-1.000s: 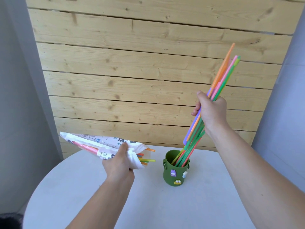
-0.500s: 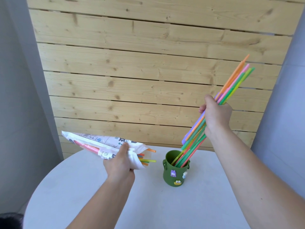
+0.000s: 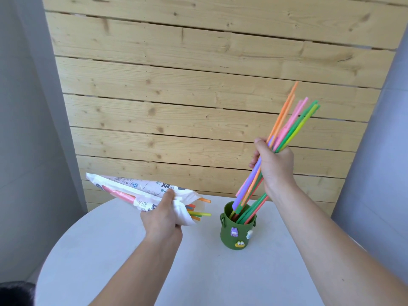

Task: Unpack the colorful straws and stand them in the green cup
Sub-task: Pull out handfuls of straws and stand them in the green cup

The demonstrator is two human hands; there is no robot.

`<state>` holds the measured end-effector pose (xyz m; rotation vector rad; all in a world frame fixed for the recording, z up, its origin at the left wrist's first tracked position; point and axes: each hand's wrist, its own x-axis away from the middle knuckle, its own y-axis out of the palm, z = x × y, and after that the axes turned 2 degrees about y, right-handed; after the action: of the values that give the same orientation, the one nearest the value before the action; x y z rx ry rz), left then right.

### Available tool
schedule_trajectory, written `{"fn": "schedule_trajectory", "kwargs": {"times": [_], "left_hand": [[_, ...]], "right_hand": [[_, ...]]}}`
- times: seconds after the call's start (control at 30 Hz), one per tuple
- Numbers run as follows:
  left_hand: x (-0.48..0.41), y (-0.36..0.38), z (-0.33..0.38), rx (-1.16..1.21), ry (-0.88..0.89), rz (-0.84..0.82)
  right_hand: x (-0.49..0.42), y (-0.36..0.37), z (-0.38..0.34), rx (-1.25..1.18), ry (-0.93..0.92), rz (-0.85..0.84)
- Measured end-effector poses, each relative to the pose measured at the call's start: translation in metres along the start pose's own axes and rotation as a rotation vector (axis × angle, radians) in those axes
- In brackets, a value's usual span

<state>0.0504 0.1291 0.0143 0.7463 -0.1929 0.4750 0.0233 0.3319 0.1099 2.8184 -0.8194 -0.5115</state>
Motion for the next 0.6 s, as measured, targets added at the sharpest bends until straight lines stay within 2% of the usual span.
{"fn": "schedule_trajectory", "kwargs": {"times": [0.4, 0.6], "left_hand": [[-0.003, -0.002, -0.003, -0.011, 0.011, -0.034], [-0.007, -0.003, -0.005, -0.005, 0.022, -0.021]], "right_hand": [[0.002, -0.003, 0.015, 0.123, -0.135, 0.037], [-0.004, -0.008, 0.020, 0.211, -0.195, -0.012]]}}
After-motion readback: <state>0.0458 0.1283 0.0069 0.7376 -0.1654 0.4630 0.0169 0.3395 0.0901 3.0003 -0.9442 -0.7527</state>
